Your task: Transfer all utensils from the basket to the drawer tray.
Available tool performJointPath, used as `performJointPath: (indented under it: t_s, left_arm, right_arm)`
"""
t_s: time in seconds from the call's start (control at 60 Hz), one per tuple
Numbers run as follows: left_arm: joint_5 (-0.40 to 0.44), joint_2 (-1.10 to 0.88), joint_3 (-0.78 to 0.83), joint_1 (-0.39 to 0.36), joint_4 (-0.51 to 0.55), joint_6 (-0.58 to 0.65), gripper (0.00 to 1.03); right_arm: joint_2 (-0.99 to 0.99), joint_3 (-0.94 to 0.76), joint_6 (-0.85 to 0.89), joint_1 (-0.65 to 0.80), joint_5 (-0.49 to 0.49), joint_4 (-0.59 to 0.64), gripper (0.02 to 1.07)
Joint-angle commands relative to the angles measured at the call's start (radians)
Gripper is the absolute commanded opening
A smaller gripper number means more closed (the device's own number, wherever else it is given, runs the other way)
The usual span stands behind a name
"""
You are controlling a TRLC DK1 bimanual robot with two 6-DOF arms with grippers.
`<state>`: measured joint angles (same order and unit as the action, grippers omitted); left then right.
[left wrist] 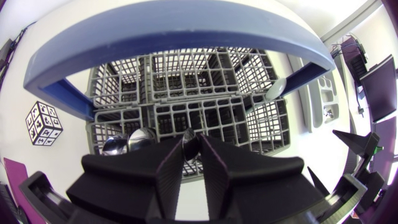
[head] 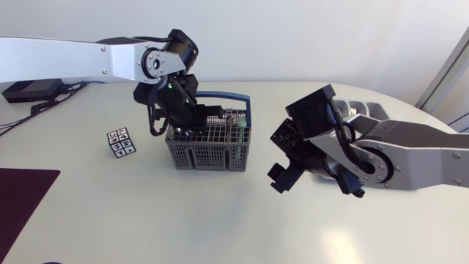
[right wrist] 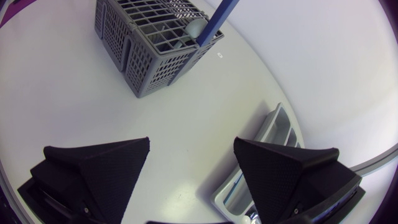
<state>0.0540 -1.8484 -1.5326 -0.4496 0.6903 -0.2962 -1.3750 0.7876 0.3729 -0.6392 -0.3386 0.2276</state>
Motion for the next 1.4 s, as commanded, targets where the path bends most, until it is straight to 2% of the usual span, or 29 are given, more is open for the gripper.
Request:
performJointPath:
  t_s: [0.0,0.35,0.6,0.867,1.033,1.1,1.267,1.383]
  left_arm:
    - [-0.003,-0.014,0.012,0.003,-0.006,-0.029,0.06]
    - [0.015,0.055,0.049,0.005,-0.026,-0.029,0.04]
    - [0.173,0.138,0.098,0.051,-0.074,-0.027,0.04]
    - [0.205,0.267,0.108,0.077,-0.072,-0.014,0.04]
    - [0.268,0.374,0.120,0.084,-0.049,0.015,0.04]
    - [0.313,0.414,0.132,0.086,-0.043,0.031,0.04]
    - [0.357,0.477,0.157,0.084,-0.041,0.074,0.04]
    - [0.441,0.505,0.183,0.045,-0.037,0.118,0.04]
  right_arm:
    - [-0.015,0.012,-0.025,-0.005,-0.011,-0.017,1.00]
    - [-0.018,-0.011,-0.020,-0.007,-0.013,-0.028,1.00]
    - [-0.012,-0.014,-0.014,-0.007,-0.014,-0.028,1.00]
    - [0.016,-0.004,-0.006,-0.013,-0.014,-0.022,1.00]
    - [0.071,0.009,-0.002,-0.019,-0.008,-0.004,1.00]
    - [0.113,0.009,0.003,-0.020,0.004,0.007,1.00]
    - [0.214,-0.011,0.008,-0.016,0.067,0.027,1.00]
    - [0.329,-0.031,0.008,-0.005,0.188,0.069,1.00]
